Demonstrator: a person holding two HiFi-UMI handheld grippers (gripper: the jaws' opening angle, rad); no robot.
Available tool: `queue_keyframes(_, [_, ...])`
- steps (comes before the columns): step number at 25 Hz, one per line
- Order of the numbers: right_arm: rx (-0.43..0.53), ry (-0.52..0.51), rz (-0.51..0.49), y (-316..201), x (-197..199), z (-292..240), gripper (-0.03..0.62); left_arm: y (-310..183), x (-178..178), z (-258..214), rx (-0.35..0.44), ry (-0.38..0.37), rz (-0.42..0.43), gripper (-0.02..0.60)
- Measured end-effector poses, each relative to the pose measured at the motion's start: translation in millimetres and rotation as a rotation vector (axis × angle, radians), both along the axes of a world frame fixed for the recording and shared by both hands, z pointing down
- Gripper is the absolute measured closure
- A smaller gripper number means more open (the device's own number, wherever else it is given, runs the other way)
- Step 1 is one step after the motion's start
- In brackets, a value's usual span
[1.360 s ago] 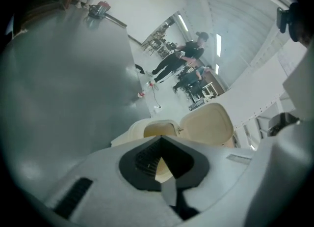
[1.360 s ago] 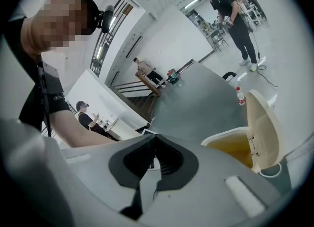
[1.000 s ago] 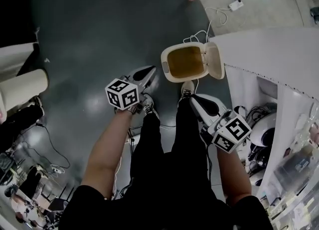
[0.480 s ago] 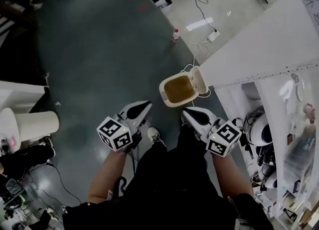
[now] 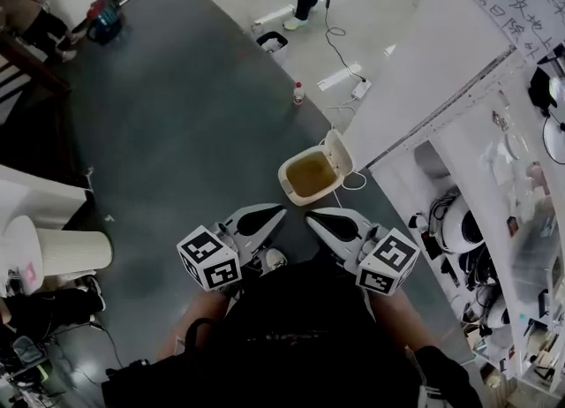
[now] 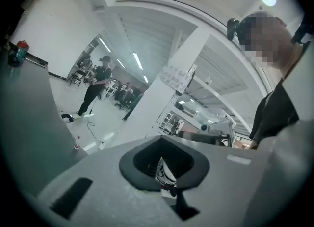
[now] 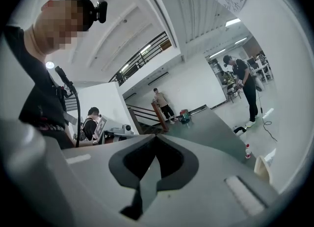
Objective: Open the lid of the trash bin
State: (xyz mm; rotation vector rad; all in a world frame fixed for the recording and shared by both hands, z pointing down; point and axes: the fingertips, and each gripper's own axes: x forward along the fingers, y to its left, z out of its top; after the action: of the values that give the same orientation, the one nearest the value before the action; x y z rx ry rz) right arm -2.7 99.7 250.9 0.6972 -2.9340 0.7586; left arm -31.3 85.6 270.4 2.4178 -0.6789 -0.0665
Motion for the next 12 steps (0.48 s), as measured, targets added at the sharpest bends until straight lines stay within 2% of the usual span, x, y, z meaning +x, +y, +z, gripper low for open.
queue_keyframes(5, [0.000,-0.018,0.007,27,-1,-1,0.586,35,17,0,0.019,-0.053,0.079,0.581])
queue_keyframes(12, [-0.015,-0.008,0.007,42,3,-1,0.586,45,10,-18,0.063,-0.043,0.084,0.581])
